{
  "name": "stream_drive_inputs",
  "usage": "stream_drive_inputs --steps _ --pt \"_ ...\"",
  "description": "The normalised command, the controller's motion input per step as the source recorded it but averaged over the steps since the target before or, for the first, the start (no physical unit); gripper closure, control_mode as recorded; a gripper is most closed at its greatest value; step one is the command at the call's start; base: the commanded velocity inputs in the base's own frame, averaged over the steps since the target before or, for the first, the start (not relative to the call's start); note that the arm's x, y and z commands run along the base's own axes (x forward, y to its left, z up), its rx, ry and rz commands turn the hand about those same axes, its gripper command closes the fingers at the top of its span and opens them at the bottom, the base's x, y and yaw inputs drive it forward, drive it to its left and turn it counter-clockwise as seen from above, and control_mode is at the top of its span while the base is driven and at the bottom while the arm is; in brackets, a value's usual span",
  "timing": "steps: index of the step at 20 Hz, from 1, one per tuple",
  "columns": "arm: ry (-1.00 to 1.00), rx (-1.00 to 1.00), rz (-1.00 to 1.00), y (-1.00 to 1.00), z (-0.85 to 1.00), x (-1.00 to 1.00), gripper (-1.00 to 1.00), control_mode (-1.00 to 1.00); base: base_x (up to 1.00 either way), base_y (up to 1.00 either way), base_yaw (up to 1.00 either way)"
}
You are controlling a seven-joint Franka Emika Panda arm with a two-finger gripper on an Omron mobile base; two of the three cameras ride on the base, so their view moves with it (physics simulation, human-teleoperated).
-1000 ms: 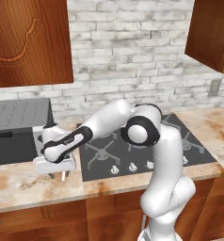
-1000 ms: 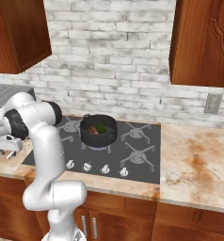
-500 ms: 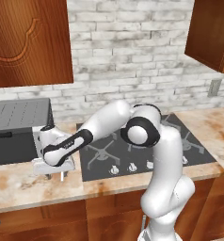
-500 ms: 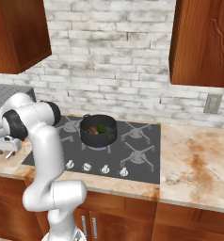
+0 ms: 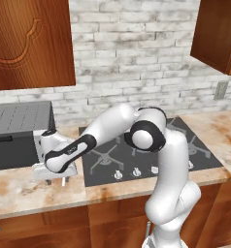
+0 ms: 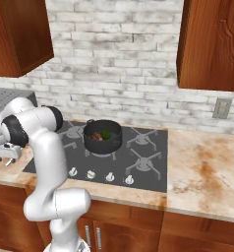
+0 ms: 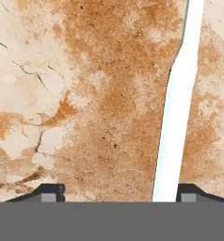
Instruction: Put the potato and lime in the pot. Retrieve the spatula and lightly stir the vegetables in the pot.
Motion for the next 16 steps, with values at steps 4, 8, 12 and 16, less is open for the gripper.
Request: stream_drive_inputs --steps 4,8,12,16 --pt "0.01 0.00 0.00 0.00 -0.04 0.00 1.00 -1.00 0.00 0.00 0.00" --pt "0.02 0.00 0.00 0.00 0.00 -0.01 1.00 -1.00 0.00 0.00 0.00" --pt "0.00 0.00 0.00 0.00 -0.02 -0.03 1.00 -1.00 0.00 0.00 0.00" --pt "-0.03 0.00 0.00 -0.21 -0.05 -0.16 1.00 -1.00 0.00 0.00 0.00"
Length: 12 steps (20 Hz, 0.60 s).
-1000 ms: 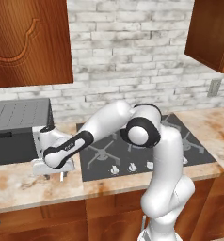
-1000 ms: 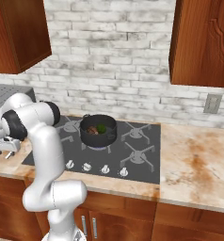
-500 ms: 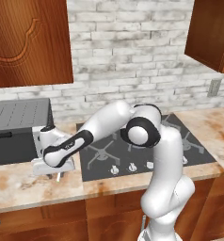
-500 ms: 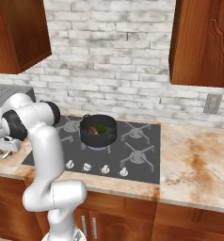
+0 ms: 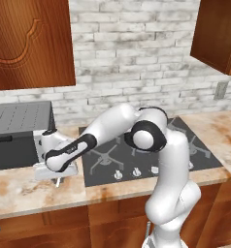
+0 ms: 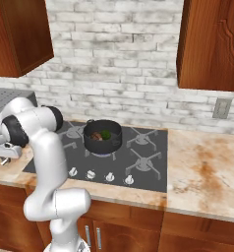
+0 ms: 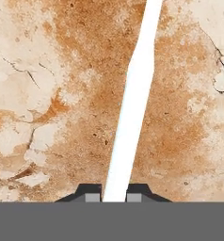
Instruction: Put the potato and lime in the pot. Retrieve the spatula and lightly stir the vegetables in the pot.
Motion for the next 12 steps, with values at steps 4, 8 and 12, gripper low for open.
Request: stream_drive_inputs --steps 4,8,12 --pt "-0.23 0.08 0.00 -0.68 0.63 -0.60 1.00 -1.00 0.00 0.00 0.00" --pt "-0.20 0.17 -0.01 -0.72 0.87 -0.36 1.00 -1.00 0.00 0.00 0.00" --pt "-0.19 0.24 -0.11 -1.00 0.51 -0.13 1.00 -1.00 0.00 0.00 0.00"
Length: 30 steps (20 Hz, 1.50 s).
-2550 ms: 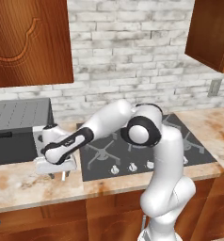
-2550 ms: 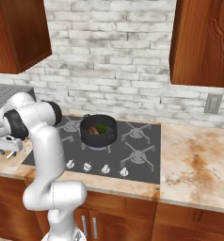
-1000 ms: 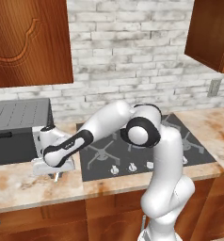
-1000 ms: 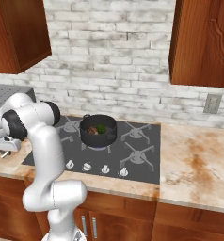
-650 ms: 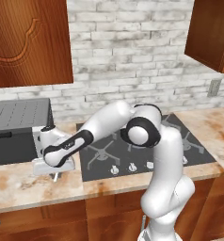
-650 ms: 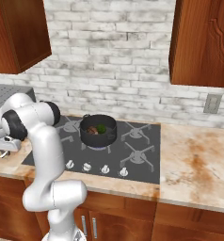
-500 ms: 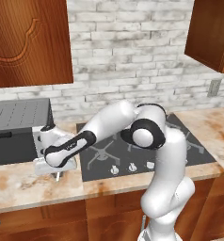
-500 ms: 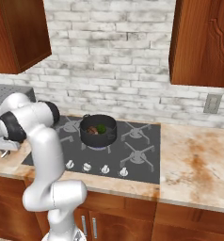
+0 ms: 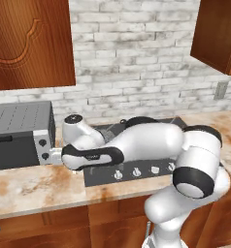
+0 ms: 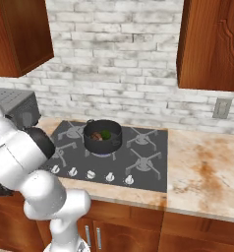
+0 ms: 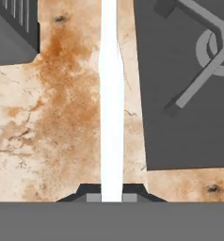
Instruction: Put the potato and lime in the pot. Retrieve the spatula and lightly stir the vegetables in the pot.
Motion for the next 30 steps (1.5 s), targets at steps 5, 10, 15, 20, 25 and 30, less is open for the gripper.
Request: stream_drive_inputs --steps 5,10,15,20,25,30 --pt "-0.05 0.14 -0.02 -0.97 0.91 -0.01 1.00 -1.00 0.00 0.00 0.00" --pt "0.05 0.02 0.00 -1.00 0.73 0.03 1.00 -1.00 0.00 0.00 0.00" --pt "0.18 -0.02 0.05 -1.00 0.75 0.16 1.00 -1.00 0.00 0.00 0.00" --pt "0.33 -0.19 0.02 -1.00 0.52 0.41 1.00 -1.00 0.00 0.00 0.00" --pt "0.39 -0.26 0.00 -1.00 0.35 0.40 1.00 -1.00 0.00 0.00 0.00" --pt "0.21 -0.14 0.02 -0.54 0.28 0.17 1.00 -1.00 0.00 0.00 0.00"
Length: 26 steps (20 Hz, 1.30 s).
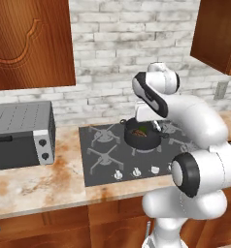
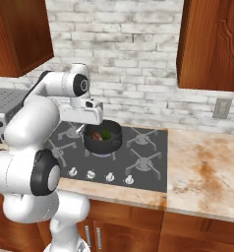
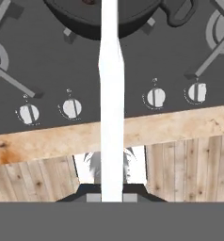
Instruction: Put the potato and lime in the pot. Retrieve the spatula and lightly stir the vegetables in the pot.
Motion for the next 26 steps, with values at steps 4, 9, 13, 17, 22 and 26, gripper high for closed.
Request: stream_drive_inputs --steps 4,9,13,17,22,26 --pt "0.02 0.01 0.17 -0.19 0.05 0.00 1.00 -1.00 0.00 0.00 0.00" --pt "0.05 0.00 0.27 -0.02 0.01 -0.06 1.00 -1.00 0.00 0.00 0.00" --pt "0.00 0.03 0.40 -0.54 0.04 -0.32 1.00 -1.00 0.00 0.00 0.00" --pt "0.00 0.04 0.39 -0.69 0.00 -0.15 1.00 -1.00 0.00 0.00 0.00" --pt "0.15 0.00 0.12 -0.40 0.05 0.37 1.00 -1.00 0.00 0.00 0.00" --pt "0.32 0.00 0.01 -0.20 0.04 0.76 1.00 -1.00 0.00 0.00 0.00"
